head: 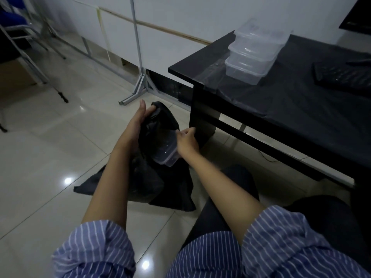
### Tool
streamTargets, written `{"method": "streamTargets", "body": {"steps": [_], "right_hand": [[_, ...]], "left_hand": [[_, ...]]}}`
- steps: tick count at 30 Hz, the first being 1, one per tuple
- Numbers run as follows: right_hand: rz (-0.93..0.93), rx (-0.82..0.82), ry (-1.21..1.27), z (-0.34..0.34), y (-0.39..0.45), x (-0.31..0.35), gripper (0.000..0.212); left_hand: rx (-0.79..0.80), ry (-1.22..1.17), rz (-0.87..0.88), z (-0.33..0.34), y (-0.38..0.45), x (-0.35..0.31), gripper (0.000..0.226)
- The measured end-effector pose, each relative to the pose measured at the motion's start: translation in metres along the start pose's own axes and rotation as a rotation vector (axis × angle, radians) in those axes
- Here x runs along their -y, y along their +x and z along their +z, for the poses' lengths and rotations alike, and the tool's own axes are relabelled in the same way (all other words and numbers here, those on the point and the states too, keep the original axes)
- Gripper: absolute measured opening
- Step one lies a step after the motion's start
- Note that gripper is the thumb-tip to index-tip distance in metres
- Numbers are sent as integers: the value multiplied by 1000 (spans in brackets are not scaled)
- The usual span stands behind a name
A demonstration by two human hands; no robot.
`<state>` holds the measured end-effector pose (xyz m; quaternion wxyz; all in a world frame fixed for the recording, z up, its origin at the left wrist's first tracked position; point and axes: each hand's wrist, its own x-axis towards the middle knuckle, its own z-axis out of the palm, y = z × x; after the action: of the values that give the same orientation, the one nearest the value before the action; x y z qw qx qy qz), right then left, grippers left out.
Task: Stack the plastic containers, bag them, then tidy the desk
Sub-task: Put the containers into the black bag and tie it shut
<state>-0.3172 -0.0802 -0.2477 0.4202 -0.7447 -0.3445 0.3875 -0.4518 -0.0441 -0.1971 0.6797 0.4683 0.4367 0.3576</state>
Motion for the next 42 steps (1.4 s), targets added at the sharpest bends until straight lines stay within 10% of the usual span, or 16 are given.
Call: {"method": "streamTargets", "body": {"steps": [7,13,23,30,36,42], "right_hand": [[164,-101,120,10,-3,12,52],[135,148,-133,1,7,14,79],[102,217,-22,-16,19,-26,29],[174,94,-39,-21,23,-68,49],[119,254,-252,-30,28,-83,112],[129,531,-223,-36,20,-73,48]], "left_hand": [[100,-111,-73,-3,-2,-13,79],[59,-163,-32,-16,-2,-19,85],[198,-338,35,-28,-9,-33,93],[342,-604,20,-43,-22,-45,102],[578,-684,37,-59,-29,-48,108],[271,-597,76,-80,-23,-53,97]]}}
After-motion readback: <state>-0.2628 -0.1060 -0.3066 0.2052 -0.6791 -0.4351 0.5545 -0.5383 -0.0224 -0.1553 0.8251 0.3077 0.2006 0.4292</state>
